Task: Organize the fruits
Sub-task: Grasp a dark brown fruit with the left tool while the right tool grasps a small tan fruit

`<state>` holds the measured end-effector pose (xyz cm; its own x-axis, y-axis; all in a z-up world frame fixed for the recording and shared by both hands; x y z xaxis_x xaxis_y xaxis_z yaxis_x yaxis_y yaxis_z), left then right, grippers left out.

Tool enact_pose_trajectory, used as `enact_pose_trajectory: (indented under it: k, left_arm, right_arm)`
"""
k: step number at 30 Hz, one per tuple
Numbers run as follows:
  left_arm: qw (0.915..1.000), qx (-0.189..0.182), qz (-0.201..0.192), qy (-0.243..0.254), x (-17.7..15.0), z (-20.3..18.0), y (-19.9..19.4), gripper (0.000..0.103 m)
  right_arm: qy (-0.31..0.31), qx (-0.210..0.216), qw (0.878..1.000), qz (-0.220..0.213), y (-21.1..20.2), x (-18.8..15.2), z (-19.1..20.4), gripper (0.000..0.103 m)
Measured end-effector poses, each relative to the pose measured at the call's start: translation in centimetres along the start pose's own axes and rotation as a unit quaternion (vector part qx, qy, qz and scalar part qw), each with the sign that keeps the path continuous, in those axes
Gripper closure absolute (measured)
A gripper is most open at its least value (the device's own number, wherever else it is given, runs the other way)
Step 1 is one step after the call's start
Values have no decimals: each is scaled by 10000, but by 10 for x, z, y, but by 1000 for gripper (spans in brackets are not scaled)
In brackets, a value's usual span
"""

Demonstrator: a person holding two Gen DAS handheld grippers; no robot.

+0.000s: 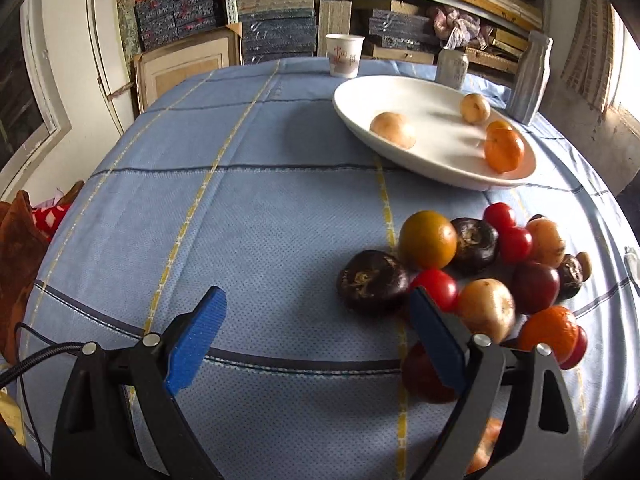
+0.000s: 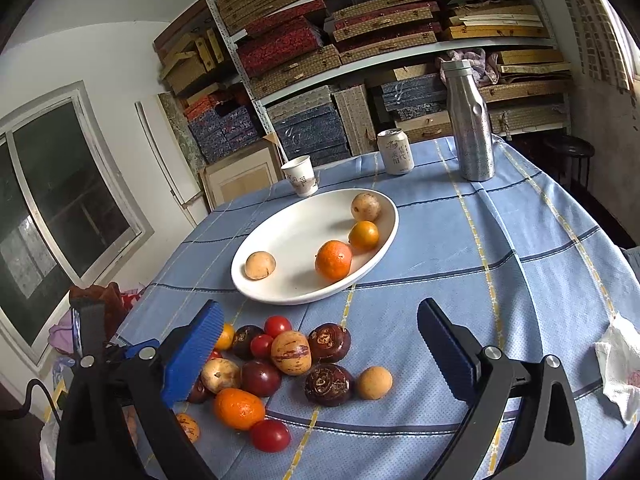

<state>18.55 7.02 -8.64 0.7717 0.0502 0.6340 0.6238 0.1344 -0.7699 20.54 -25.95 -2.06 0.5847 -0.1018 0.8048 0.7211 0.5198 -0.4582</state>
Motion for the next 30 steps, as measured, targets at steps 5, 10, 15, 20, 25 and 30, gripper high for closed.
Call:
enact_pose_trajectory:
  k: [5, 10, 15, 20, 25, 30]
  left_arm:
    - [9994, 316, -37, -141, 5, 16, 3, 12]
    - [9950, 662, -240, -707, 11, 54, -4, 12]
    - [9978, 502, -271, -345, 11, 38, -2, 12]
    - [9986, 496, -159, -32, 8, 22, 6, 12]
    - [9996, 267, -23, -130, 9, 24, 14, 19]
    - [9999, -5, 104, -30, 8, 16, 22, 39]
  right_arm:
    - [14, -9, 10000, 50, 1, -1, -1, 5]
    - [55, 4, 10000, 52, 2, -1, -2, 5]
    - [21, 5, 9999, 99, 4, -2, -1, 5]
    - [24, -4, 9999, 151, 6, -3, -1, 5]
    - [24, -42, 9997, 246, 10, -5, -1, 5]
    - [19, -105, 9992, 387, 17, -9, -2, 5]
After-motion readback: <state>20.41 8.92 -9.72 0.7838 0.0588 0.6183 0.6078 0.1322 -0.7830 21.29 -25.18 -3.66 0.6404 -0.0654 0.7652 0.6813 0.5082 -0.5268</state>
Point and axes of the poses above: each gripper's, at about its wrist camera, not at the fingertips, and y roughly the way its jaws point, z to its left, x to its top, the point moved 3 cm from there along y, roughly the way its jaws point, and after that the axes turned 4 degrees about x, right-handed, at the moved point
